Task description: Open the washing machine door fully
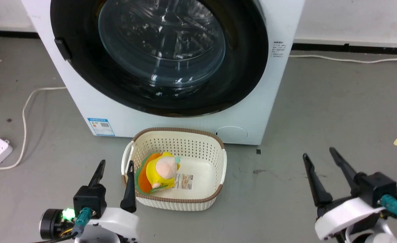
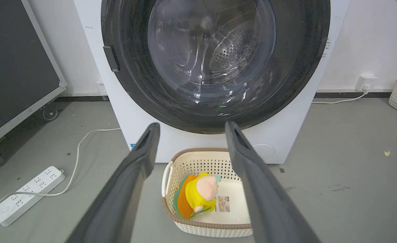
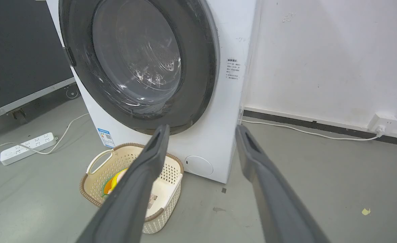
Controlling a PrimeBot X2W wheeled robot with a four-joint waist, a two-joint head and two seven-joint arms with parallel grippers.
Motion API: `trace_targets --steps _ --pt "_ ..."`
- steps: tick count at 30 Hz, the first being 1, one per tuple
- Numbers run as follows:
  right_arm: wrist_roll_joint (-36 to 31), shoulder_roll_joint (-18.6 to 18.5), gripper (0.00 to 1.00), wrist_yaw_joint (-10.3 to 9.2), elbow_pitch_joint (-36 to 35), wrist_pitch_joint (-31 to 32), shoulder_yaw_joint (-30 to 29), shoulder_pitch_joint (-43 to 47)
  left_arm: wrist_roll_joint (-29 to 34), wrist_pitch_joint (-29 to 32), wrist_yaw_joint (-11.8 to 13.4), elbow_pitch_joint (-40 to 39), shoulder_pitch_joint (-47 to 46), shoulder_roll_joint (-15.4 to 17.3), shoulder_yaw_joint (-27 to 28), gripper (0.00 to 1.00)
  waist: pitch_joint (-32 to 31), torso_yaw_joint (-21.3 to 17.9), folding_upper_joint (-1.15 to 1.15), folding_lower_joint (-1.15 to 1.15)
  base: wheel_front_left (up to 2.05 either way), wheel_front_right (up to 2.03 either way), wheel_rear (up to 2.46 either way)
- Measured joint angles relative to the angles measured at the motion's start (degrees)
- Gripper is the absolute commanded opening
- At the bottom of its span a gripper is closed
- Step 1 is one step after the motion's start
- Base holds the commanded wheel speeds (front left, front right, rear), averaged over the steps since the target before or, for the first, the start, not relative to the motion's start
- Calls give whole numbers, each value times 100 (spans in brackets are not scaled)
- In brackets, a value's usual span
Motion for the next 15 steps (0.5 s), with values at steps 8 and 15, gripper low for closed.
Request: trace_targets --steps 8,15 --pt "470 -197 100 0 65 -71 37 -511 -44 -101 82 -74 -151 -1 -107 100 269 96 0 0 0 0 0" --pt "878 -333 100 0 165 -9 40 -1089 -103 -194 166 -112 -278 0 -233 100 505 220 0 0 0 0 0"
